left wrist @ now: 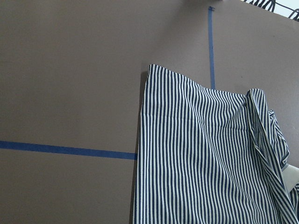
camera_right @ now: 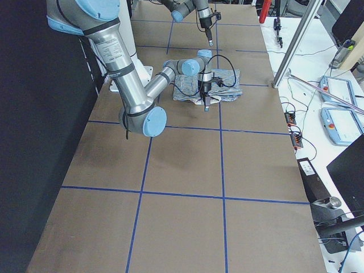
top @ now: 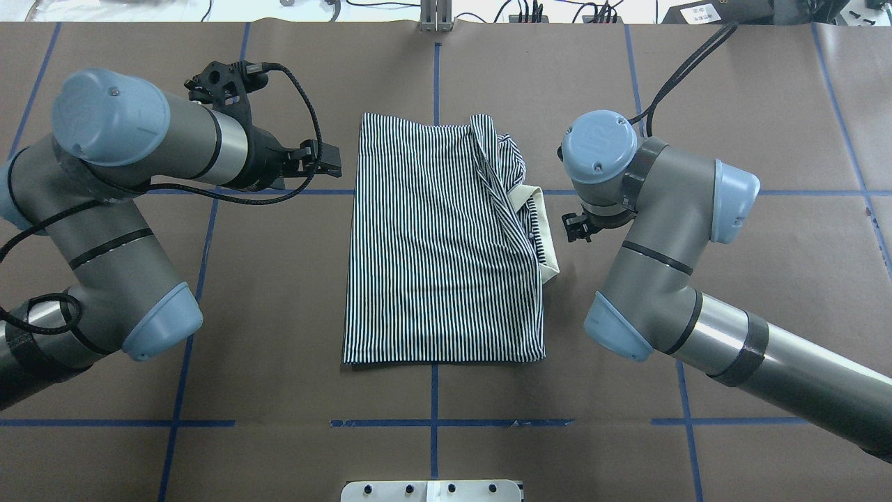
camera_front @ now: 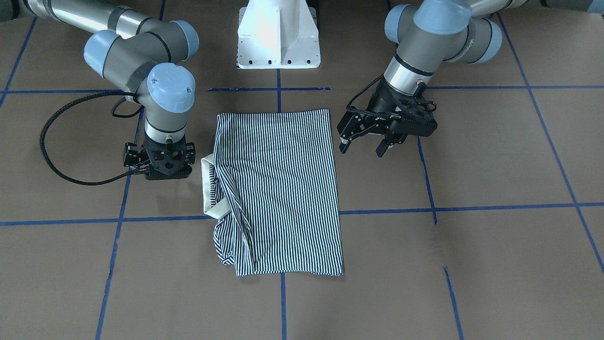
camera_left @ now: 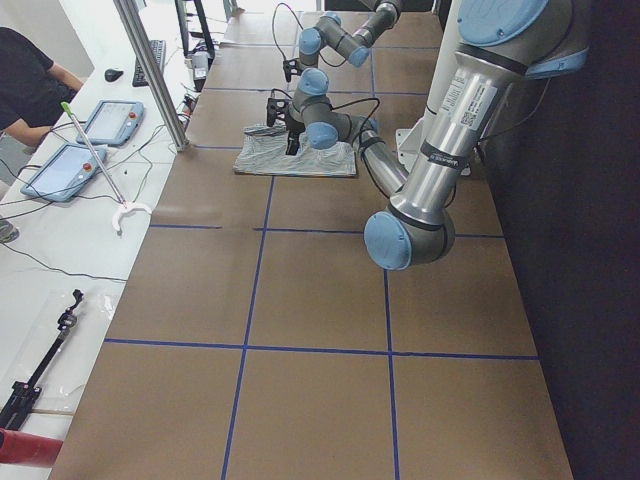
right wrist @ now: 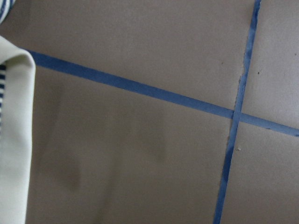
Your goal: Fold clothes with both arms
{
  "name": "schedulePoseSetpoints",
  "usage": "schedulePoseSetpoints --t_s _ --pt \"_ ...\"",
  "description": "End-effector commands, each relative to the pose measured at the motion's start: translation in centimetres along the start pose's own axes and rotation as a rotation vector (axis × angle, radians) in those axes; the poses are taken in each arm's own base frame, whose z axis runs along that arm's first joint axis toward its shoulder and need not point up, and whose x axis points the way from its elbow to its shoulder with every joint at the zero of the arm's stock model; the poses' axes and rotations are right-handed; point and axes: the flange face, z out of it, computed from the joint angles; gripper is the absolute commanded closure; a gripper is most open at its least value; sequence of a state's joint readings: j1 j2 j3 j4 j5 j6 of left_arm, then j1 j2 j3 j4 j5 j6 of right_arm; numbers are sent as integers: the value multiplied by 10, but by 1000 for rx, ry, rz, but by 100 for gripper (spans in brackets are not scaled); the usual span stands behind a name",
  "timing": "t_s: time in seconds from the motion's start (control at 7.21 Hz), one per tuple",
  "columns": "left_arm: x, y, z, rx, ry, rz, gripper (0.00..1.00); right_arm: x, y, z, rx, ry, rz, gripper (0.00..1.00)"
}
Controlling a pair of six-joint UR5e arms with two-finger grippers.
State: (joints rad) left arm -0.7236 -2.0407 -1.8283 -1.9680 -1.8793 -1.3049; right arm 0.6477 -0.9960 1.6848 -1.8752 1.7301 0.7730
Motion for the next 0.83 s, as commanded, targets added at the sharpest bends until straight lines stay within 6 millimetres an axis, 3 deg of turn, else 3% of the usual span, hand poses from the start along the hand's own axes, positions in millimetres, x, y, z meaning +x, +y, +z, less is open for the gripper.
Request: schedulePoseSetpoints --t_s 0.0,0.14,0.42,0.69 --pt "-3 -1 0 1 -10 -1 0 -53 -46 -48 50 -62 -3 0" --pt "-4 -4 -3 6 -13 -4 0 -82 -76 -51 77 -87 -8 0" --pt "-8 -5 -3 7 -19 -7 0 -123 -116 -61 109 -115 19 0" --pt "-8 -5 -3 6 -18 -7 0 -131 -127 -47 89 -90 10 0"
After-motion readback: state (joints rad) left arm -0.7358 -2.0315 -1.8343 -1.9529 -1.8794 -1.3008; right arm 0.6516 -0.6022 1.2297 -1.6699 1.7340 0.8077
